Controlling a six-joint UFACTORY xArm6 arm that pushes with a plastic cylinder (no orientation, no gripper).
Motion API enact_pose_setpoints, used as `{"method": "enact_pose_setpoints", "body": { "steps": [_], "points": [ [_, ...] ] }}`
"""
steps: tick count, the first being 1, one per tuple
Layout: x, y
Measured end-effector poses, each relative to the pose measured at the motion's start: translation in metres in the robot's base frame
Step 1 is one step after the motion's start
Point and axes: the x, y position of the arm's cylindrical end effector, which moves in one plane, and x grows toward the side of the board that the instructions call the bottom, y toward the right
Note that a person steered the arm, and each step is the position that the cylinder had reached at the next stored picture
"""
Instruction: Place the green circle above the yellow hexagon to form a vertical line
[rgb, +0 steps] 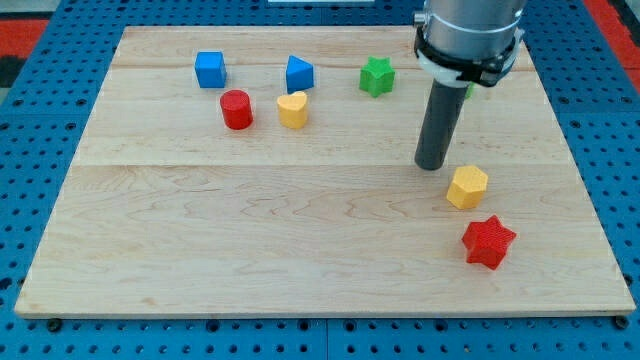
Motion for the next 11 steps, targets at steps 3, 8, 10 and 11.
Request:
{"method": "enact_pose_setpoints", "body": {
  "steps": [3, 8, 10, 11],
  "points": [
    [-0.097, 0.097],
    [-0.082, 0.011],
    [-0.058, 0.008],
    [-0.073, 0.019]
  ]
}}
